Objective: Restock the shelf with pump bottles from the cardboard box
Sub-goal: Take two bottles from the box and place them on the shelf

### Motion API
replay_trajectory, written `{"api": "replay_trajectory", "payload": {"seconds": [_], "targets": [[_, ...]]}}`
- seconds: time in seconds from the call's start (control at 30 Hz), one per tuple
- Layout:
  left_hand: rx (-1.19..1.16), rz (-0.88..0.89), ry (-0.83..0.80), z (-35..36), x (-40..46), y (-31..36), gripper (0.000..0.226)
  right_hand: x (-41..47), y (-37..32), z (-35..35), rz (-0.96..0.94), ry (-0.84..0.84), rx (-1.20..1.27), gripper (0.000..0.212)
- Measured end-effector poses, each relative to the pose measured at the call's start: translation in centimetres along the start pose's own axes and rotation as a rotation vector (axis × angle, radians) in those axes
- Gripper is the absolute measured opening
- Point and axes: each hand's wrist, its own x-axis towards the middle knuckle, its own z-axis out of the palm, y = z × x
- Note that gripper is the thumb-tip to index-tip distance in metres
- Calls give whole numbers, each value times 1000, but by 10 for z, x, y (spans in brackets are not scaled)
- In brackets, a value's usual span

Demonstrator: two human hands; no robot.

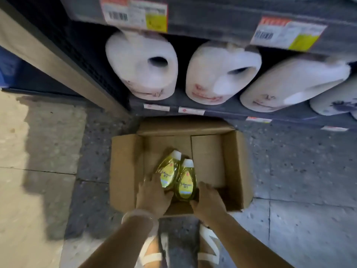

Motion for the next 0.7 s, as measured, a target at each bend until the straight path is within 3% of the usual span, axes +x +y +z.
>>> {"api": "replay_trajectory", "payload": {"seconds": [0.07,0.27,0.47,0.6,0.7], "targets": [[-6,-22,34,31,38,-21,76,44,1,32,57,20,77,52],[45,-61,71,107,132,-42,109,143,10,112,265,116,198,111],[-16,-95,150,139,165,-40,119,177,17,138,327,270,225,110],[-171,-179,154,129,164,-39,116,175,24,122,306,237,421,126],[-330,-154,178,108,146,-34,120,155,24,94,211,302,555,127]]}}
